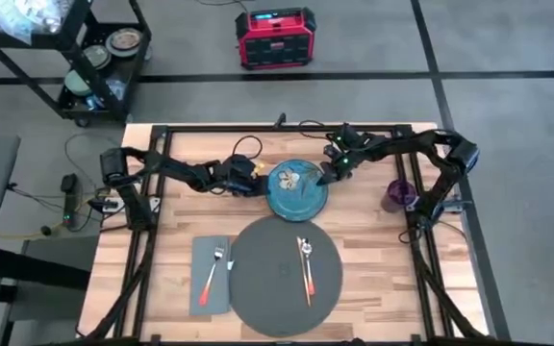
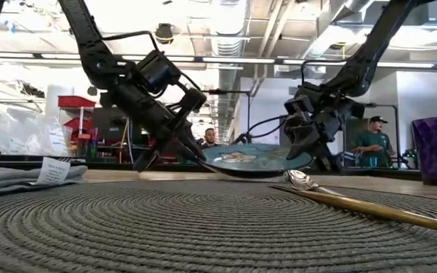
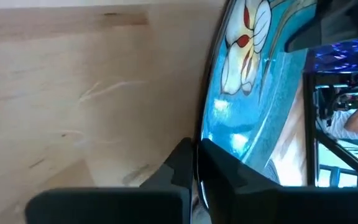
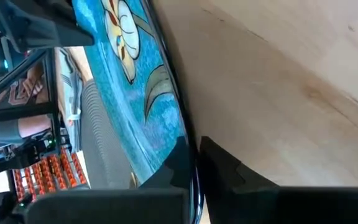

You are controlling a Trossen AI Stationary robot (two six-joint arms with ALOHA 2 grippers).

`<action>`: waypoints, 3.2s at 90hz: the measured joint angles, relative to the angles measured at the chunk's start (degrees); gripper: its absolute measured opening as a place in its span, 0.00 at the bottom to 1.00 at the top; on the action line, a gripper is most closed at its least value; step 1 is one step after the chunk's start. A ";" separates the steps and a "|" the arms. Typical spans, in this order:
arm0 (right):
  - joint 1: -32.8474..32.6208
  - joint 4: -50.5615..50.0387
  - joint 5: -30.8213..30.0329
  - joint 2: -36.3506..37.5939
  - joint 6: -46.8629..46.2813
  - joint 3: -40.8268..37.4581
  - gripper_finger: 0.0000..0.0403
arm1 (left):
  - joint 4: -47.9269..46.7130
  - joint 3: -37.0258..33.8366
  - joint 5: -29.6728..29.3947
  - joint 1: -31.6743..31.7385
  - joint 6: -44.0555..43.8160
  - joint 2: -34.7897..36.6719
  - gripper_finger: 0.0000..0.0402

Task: Set table place
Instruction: Put the plate on the gray table mat

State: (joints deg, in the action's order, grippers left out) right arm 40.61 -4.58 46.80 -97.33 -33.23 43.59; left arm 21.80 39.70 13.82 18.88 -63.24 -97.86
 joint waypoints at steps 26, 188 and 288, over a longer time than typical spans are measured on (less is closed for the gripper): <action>-1.55 -0.70 0.58 3.71 -1.71 0.00 0.00 | -2.96 0.00 0.19 -0.57 0.51 4.03 0.00; -41.81 5.60 -9.35 4.32 -20.00 4.86 0.00 | -25.26 0.62 -6.98 -36.46 -12.64 20.13 0.00; -47.62 16.80 -13.57 -4.85 -25.55 4.88 0.15 | -24.80 0.28 -0.27 -45.79 -21.08 7.63 0.06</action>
State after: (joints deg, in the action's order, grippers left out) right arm -7.02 12.22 33.23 -102.18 -58.78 48.48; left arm -2.99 39.99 13.55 -26.91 -84.33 -90.24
